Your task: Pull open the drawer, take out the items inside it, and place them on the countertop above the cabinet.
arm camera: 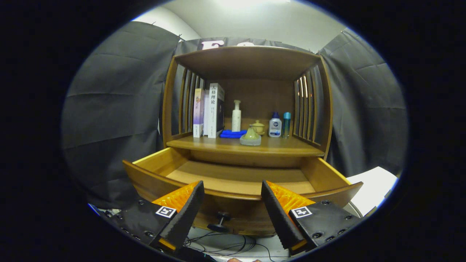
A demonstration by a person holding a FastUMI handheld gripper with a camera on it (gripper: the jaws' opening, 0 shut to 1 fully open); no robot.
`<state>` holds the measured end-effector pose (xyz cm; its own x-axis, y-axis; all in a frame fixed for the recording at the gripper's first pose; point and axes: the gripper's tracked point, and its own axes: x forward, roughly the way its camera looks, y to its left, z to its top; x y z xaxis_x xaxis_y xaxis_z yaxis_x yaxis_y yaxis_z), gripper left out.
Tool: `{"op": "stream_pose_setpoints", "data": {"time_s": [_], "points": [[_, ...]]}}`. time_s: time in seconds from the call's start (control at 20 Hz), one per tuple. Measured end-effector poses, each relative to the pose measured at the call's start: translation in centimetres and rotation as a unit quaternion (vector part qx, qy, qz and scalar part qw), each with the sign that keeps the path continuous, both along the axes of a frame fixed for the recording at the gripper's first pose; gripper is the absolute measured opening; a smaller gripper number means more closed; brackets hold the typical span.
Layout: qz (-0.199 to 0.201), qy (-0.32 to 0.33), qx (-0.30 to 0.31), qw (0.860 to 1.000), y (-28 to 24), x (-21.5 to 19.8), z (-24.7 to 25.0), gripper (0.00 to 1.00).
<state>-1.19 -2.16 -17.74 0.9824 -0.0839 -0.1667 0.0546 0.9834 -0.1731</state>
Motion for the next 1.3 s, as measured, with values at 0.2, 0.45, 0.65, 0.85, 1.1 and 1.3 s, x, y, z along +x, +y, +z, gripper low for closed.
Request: {"op": "stream_pose_setpoints", "data": {"time_s": [0.2,0.45,0.65,0.85,1.1,1.3], "points": [[-0.002,-0.013,-0.007,1.000,0.8,-0.8,0.0,0.98],[-0.003,-0.009,-0.036,0.999,0.8,-1.8,-1.1,0.98],[-0.024,0.009,-0.043,0.999,-0.2,-1.9,-2.4,0.98],[-0.035,0.024,-0.030,0.999,-0.7,-1.3,-3.6,0.98],[-0.050,0.037,-0.030,0.998,-1.3,-0.9,-4.5,0.97],[-0.063,0.039,-0.017,0.997,-1.3,-0.6,-4.7,0.97]]}}
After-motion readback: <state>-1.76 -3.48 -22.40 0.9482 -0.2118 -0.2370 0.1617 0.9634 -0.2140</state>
